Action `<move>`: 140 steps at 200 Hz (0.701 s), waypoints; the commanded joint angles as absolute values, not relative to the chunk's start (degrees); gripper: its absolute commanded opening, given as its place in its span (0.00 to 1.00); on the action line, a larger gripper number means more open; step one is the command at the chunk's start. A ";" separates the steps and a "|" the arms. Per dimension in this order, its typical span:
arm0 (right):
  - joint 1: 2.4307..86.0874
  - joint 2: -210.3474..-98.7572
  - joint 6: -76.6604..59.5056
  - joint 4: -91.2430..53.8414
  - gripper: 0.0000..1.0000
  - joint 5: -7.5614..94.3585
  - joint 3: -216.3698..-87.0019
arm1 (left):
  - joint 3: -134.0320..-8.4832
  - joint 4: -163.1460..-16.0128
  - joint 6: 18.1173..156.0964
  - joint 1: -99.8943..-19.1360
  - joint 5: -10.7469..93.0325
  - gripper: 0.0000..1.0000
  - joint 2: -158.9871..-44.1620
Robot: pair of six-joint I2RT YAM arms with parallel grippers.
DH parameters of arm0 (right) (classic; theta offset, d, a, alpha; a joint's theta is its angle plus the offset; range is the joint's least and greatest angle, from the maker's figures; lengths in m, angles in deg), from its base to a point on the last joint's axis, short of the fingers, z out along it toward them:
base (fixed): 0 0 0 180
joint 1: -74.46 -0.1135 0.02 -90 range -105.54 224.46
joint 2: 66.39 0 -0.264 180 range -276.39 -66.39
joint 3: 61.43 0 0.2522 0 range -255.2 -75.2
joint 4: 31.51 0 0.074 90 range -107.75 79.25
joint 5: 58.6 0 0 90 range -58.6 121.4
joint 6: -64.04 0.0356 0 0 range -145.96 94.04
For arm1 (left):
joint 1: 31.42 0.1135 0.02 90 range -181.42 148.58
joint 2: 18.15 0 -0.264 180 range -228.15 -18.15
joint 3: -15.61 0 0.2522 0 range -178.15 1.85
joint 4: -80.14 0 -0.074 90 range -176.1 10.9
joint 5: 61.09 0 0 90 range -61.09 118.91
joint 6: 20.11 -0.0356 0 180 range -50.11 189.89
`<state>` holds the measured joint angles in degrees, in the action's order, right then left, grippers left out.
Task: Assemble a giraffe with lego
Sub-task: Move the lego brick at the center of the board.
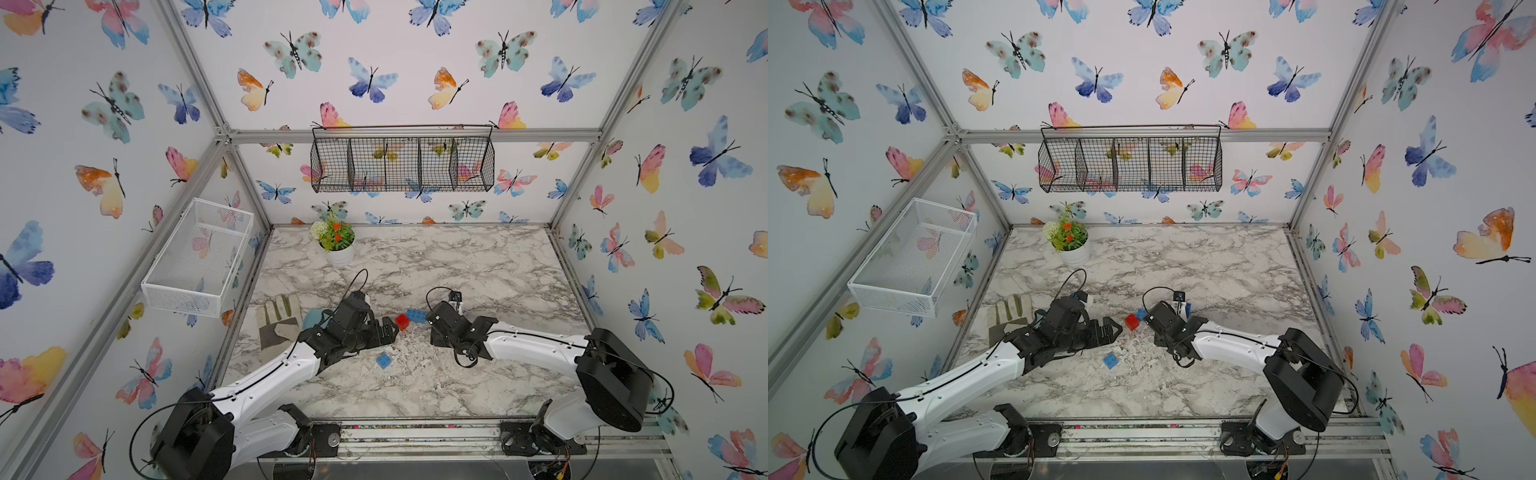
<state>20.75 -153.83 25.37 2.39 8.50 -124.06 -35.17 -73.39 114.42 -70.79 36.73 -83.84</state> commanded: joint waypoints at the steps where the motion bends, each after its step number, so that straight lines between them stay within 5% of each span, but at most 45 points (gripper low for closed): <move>1: 20.32 -152.14 24.70 3.61 0.55 7.54 -122.76 | -36.29 -75.66 118.92 -71.96 34.51 0.97 -85.73; 84: 20.36 -148.68 25.26 3.37 0.55 6.54 -119.89 | -49.93 -64.58 134.15 -77.60 20.91 0.85 -103.02; 140: 20.33 -147.80 25.52 2.64 0.56 6.53 -118.66 | -57.35 -62.58 137.34 -76.49 25.03 0.81 -110.87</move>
